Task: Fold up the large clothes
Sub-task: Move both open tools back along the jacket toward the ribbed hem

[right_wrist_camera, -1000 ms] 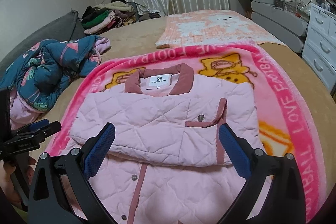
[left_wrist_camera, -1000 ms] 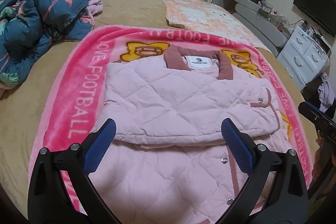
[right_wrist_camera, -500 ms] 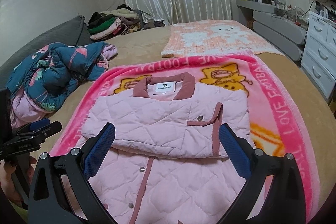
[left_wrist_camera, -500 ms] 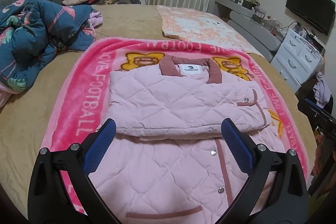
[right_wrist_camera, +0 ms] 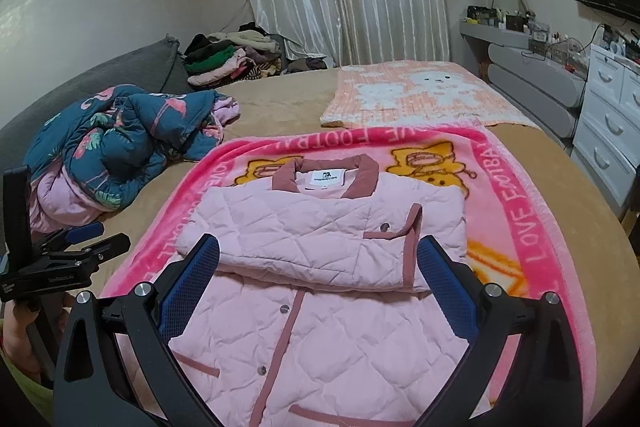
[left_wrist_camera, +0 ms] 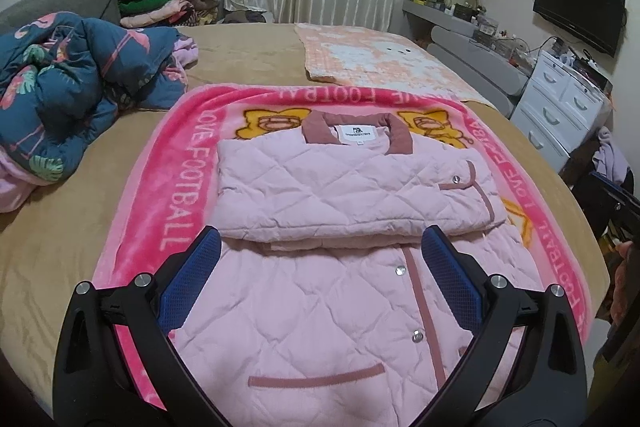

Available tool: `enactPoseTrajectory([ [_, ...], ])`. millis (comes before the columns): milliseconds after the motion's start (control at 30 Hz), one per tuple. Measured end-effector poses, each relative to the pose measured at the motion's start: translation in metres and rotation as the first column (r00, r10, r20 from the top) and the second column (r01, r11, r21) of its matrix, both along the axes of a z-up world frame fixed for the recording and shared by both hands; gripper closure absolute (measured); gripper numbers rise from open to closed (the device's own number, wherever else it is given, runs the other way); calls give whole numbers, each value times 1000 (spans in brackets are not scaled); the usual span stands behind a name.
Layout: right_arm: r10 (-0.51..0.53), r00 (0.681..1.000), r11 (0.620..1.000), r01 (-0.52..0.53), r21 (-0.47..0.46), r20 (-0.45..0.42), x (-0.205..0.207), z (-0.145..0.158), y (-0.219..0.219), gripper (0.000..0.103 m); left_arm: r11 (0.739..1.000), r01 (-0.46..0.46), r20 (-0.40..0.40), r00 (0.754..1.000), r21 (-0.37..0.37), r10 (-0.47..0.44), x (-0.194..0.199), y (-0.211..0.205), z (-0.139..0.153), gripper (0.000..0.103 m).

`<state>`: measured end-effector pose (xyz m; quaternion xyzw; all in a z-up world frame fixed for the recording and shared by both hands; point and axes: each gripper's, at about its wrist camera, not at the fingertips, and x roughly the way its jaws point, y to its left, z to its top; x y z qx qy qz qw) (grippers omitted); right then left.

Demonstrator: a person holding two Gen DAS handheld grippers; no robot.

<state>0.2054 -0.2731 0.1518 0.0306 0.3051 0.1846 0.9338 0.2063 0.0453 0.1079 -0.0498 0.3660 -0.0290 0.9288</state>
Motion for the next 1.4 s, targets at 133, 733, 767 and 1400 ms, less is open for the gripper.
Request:
enactPoseTrajectory([
  [133, 10, 1000, 1000, -10, -4, 16, -14, 3, -1, 4, 1000, 4, -3, 1000, 1, -4, -11, -2, -4, 9],
  [733, 21, 1000, 1000, -21, 9, 5, -52, -12, -12, 4, 1000, -2, -4, 1000, -1, 2, -54, 1, -20, 9],
  [767, 20, 1000, 1000, -21, 7, 5, -54, -13, -13, 4, 1000, -3, -4, 1000, 0, 3, -56, 2, -20, 9],
  [1400, 10, 999, 1000, -10, -13, -33, -83, -44, -39, 4, 999, -15, -42, 999, 30, 16, -79, -6, -50, 9],
])
